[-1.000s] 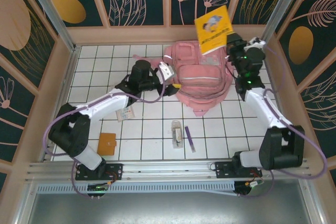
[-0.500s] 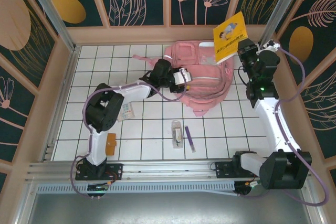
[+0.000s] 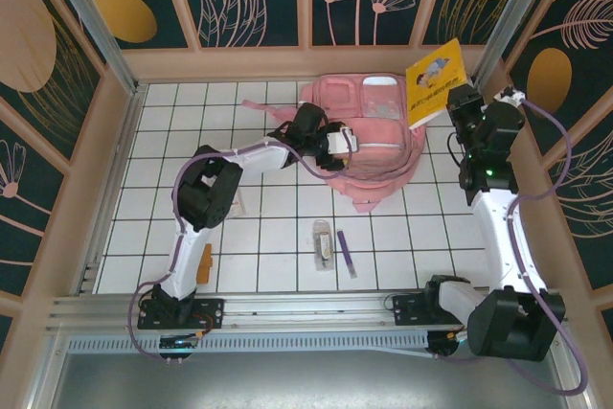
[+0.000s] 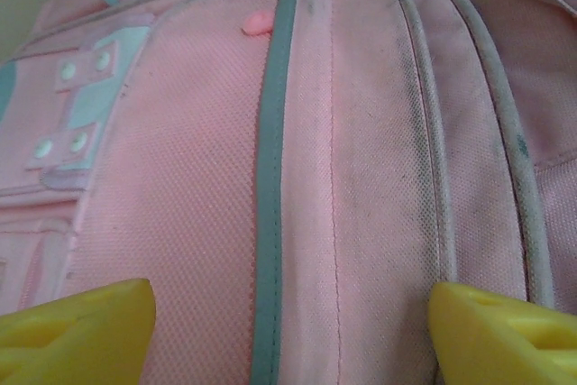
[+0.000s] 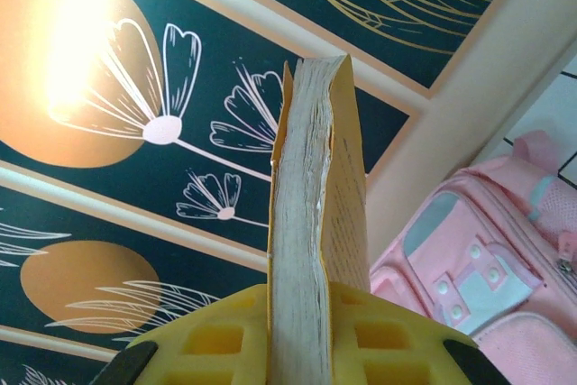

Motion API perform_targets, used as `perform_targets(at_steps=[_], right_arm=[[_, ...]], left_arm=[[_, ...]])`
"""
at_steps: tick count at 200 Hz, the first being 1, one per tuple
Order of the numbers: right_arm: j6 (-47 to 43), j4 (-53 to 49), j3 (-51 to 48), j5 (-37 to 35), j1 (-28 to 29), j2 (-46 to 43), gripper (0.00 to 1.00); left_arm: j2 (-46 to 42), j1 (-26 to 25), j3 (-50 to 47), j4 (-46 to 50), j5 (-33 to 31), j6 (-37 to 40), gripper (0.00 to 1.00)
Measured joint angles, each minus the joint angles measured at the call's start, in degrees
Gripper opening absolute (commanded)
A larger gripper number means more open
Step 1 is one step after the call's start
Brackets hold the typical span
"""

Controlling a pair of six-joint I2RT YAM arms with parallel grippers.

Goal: Pack the student bag

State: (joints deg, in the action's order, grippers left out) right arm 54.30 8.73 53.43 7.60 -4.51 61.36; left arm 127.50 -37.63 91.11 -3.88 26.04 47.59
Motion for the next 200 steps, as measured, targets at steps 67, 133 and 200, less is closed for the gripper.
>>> perform_targets(at_steps=[67, 133, 200], right_arm=[[-0.39, -1.25, -0.57, 1.11, 0.00, -0.11, 0.00], [-0.42, -1.33, -0.90, 2.80, 0.00, -0.09, 0.00], [-2.95, -10.12, -1.36, 0.81, -0.79, -2.03, 0.00]], left_arm=[[0.37, 0.04, 1.79, 7.41, 2.56, 0.48, 0.79], [3.74, -0.57, 5.97, 9.09, -4.52, -1.46, 0.17], [0.83, -1.03, 4.90, 4.76, -14.23, -11.74, 0.00]])
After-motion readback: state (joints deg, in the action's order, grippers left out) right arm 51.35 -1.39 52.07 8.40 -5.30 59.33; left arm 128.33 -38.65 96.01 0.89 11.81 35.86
